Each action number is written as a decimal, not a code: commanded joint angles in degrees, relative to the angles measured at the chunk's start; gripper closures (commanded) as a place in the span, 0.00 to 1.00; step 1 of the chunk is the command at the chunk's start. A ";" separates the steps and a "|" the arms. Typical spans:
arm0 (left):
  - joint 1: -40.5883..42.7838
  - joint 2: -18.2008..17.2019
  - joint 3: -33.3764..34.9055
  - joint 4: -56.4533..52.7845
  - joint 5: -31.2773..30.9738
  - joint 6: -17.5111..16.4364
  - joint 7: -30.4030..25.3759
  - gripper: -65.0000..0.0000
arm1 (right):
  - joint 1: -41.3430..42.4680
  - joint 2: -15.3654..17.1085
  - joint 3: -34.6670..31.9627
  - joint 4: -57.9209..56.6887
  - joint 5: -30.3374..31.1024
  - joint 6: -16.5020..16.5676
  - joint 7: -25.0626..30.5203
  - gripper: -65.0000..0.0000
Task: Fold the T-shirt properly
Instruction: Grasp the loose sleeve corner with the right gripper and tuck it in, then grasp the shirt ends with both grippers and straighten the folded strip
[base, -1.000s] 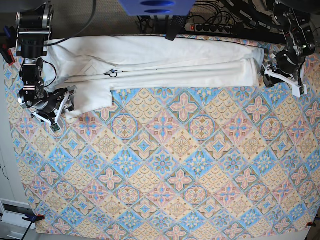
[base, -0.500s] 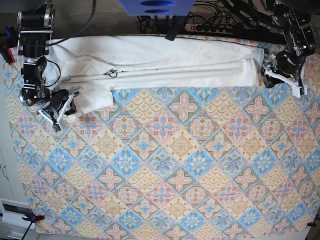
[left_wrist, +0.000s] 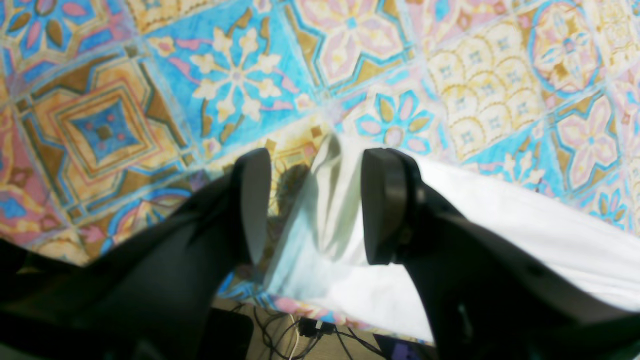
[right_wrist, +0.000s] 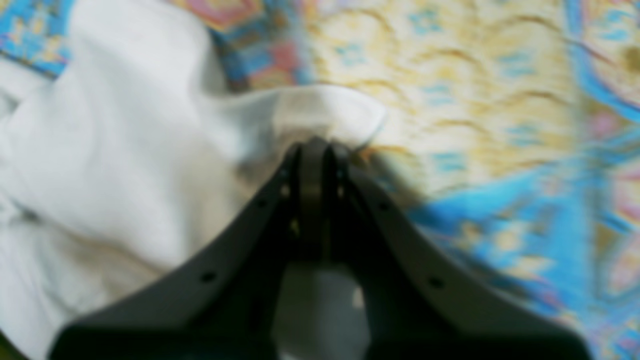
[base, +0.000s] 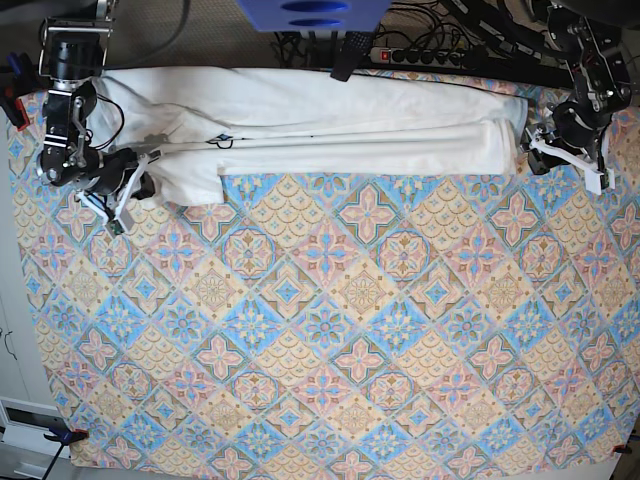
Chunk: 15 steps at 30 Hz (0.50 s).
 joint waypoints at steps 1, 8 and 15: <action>0.00 -0.76 -0.36 0.74 -0.47 -0.15 -0.88 0.55 | -0.32 1.17 1.79 3.52 1.00 0.19 0.17 1.00; 0.00 -0.76 -0.36 0.74 -0.47 -0.15 -0.88 0.55 | -7.88 0.99 7.94 18.29 1.09 0.19 -5.89 1.00; 0.00 -0.76 -0.36 0.74 -0.47 -0.15 -0.88 0.55 | -16.41 0.99 10.49 29.63 1.18 0.19 -8.88 1.00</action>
